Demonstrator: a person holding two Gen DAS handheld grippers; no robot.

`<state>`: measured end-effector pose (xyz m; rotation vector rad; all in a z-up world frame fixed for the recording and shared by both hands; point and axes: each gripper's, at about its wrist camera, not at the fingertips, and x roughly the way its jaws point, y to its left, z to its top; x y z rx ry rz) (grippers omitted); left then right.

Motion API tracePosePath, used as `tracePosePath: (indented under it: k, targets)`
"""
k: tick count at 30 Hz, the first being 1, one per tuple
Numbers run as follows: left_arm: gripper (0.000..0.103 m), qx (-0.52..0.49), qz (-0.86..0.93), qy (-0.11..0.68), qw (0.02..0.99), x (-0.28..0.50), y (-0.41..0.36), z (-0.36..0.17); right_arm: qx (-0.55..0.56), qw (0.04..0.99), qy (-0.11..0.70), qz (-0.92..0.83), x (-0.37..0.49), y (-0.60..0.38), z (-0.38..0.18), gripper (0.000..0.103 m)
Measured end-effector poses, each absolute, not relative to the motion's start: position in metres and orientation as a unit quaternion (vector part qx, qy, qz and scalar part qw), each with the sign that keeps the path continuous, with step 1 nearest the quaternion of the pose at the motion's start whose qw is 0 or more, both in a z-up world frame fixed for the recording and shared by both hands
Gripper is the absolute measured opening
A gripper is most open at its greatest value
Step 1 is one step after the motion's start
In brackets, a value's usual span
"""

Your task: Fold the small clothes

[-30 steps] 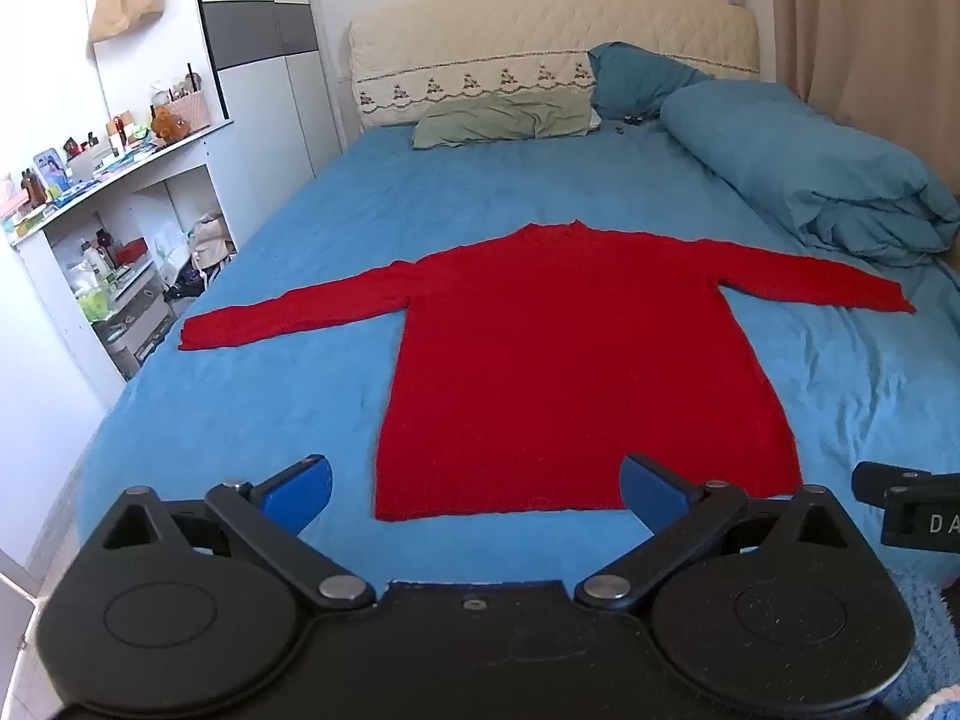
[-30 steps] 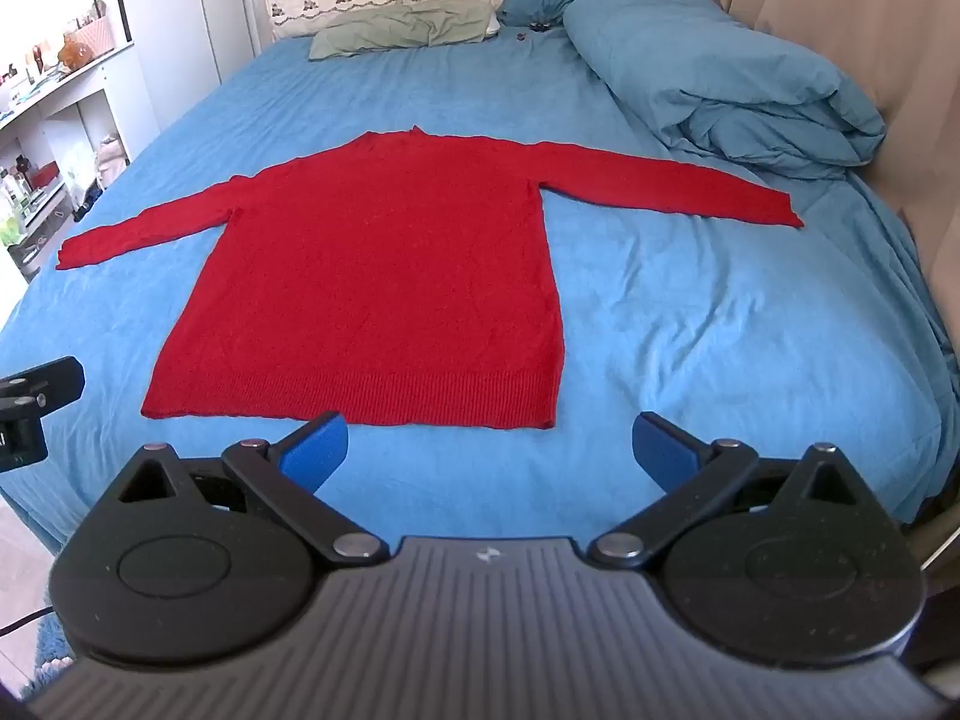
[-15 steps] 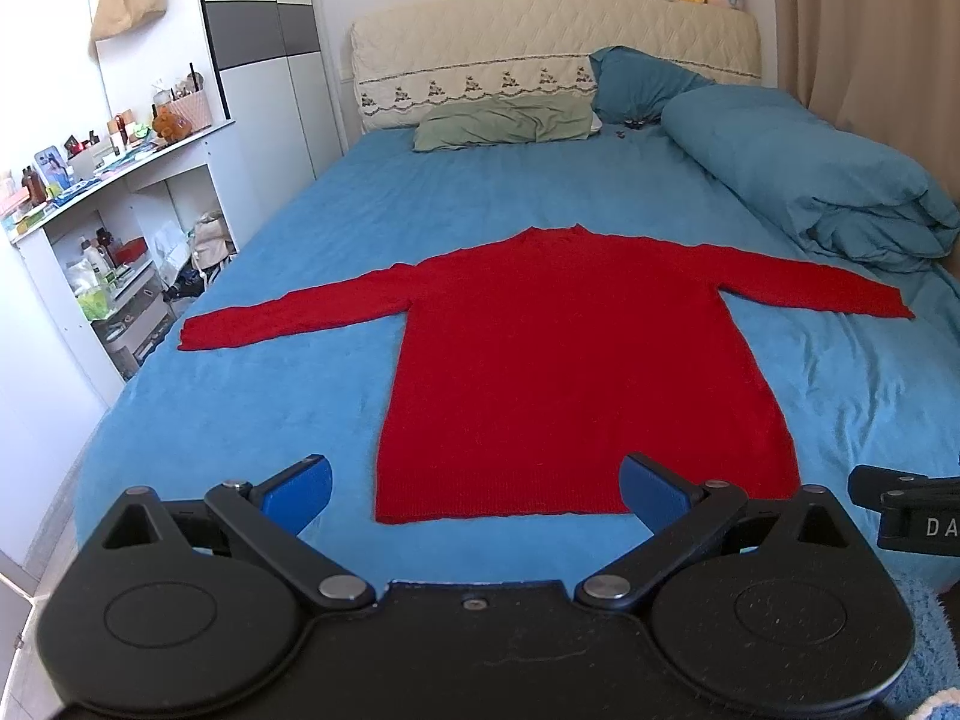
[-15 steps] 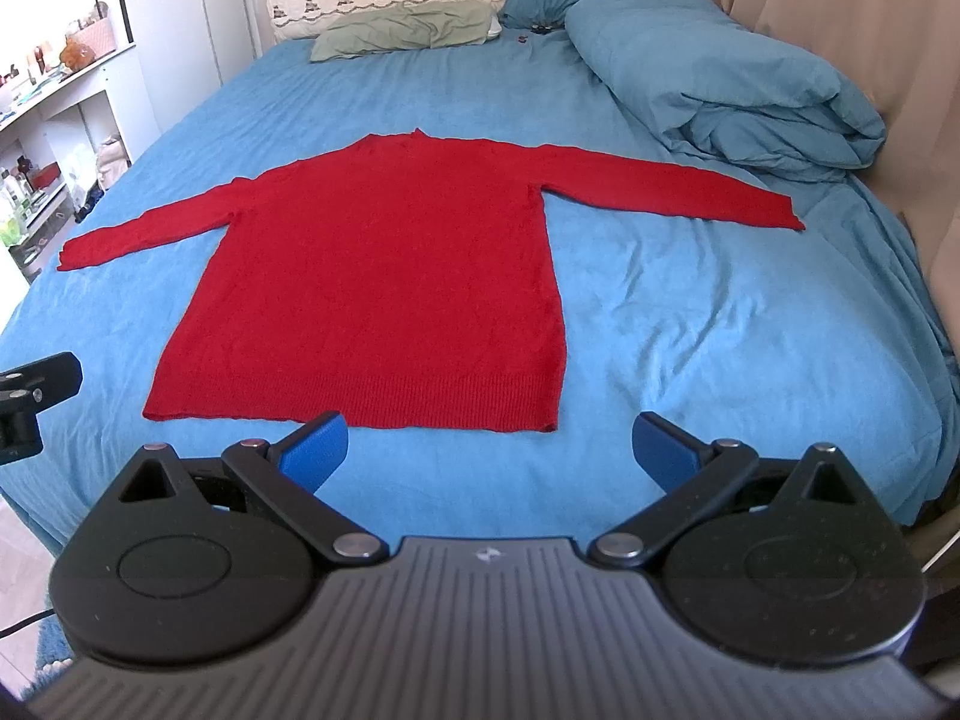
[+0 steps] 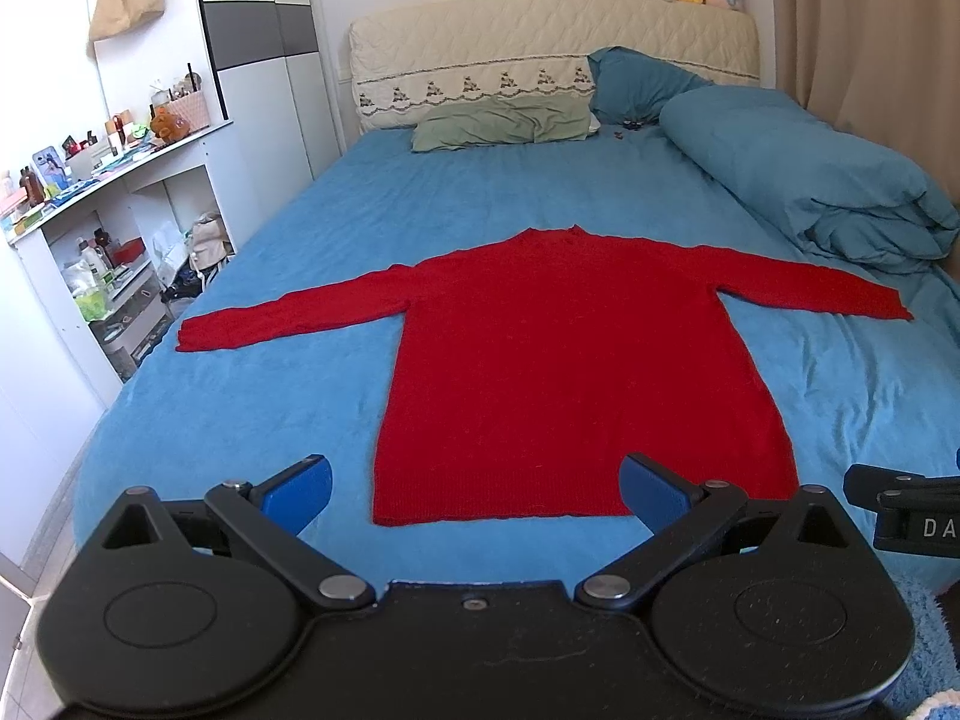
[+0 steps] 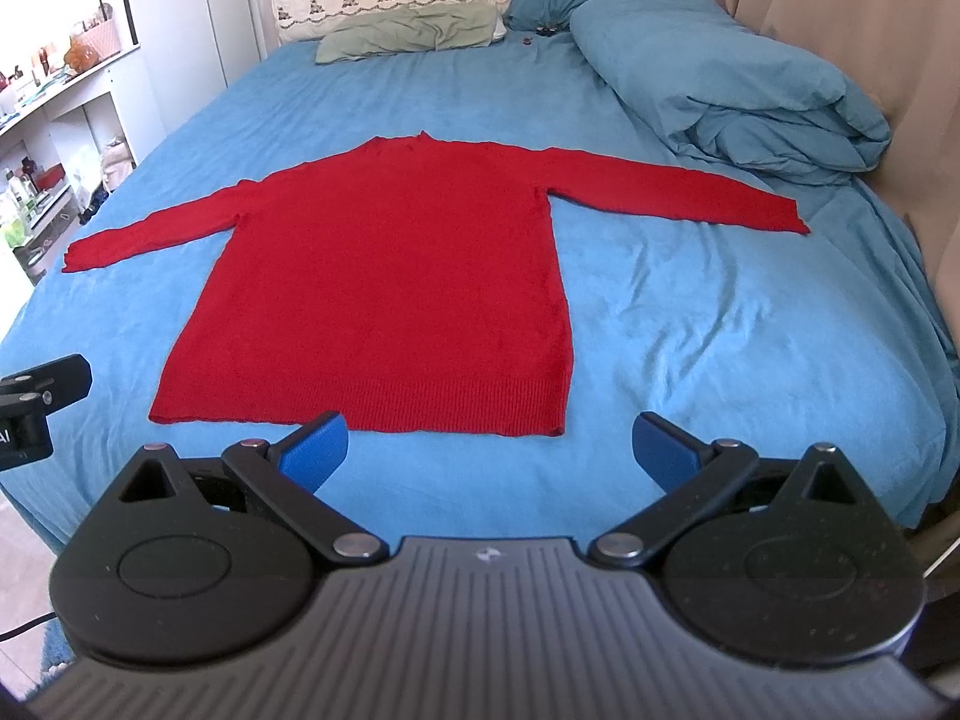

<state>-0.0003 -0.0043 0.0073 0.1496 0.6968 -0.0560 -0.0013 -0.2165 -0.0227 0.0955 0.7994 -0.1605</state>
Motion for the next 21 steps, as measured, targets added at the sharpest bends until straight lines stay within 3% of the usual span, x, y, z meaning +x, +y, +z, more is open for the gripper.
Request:
tracePosePath:
  k: [21]
  targets:
    - [0.103,0.077,-0.028,0.344,0.935,0.0015,-0.0059,0.0055,0.047,0.917,0.389,-0.078,-0.0003,-0.2149,-0.022,0.103]
